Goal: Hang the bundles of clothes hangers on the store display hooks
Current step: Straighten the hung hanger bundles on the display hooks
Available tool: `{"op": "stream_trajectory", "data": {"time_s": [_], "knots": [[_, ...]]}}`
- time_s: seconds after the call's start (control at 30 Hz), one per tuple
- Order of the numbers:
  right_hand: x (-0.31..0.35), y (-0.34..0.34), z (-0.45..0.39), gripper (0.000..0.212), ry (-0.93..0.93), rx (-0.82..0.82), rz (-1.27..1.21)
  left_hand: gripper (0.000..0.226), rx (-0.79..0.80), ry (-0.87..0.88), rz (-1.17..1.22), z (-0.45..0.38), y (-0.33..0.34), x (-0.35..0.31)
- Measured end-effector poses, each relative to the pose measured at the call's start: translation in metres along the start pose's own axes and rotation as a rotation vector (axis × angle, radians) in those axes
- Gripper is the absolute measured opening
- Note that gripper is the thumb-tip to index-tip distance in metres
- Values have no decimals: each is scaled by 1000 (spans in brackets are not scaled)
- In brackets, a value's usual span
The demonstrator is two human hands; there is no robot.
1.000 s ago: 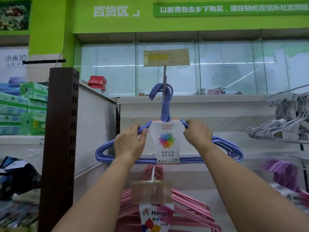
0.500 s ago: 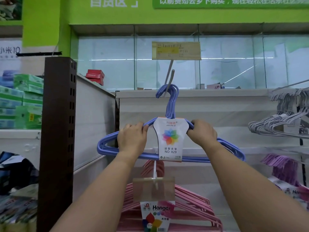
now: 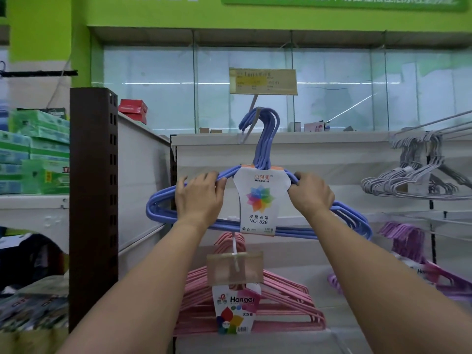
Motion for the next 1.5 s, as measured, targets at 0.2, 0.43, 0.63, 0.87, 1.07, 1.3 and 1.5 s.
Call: {"op": "stream_trajectory", "data": {"time_s": [0.2, 0.43, 0.63, 0.87, 1.07, 1.3, 1.5], "knots": [[2, -32, 17, 17, 12, 16, -38, 43, -53, 25, -39, 6, -43, -12], [0, -66, 35, 15, -38, 60, -89, 46, -113, -8, -128, 24, -83, -30], [-2, -84, 44, 14, -73, 104, -81, 40, -136, -44, -145, 40, -104, -44], [1, -95, 49, 15, -83, 111, -141, 40, -79, -47, -207, 43, -128, -53], [-7, -85, 68, 15, -116, 104, -121, 53, -117, -19, -204, 73, -121, -50], [-43, -128, 73, 14, -70, 1, -225, 55, -229, 59, -160, 71, -142, -97], [-103, -140, 87, 16, -37, 50, -113, 63, -125, 84, -85, 107, -112, -142]]}}
Point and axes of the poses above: each hand's wrist, its own z-axis away from the middle knuckle, its own y-axis out of the palm, x = y × z, the point moved 7 cm from there along -z, towards the middle knuckle, and after that the axes turned 2 degrees about y, right-handed, at the moved point
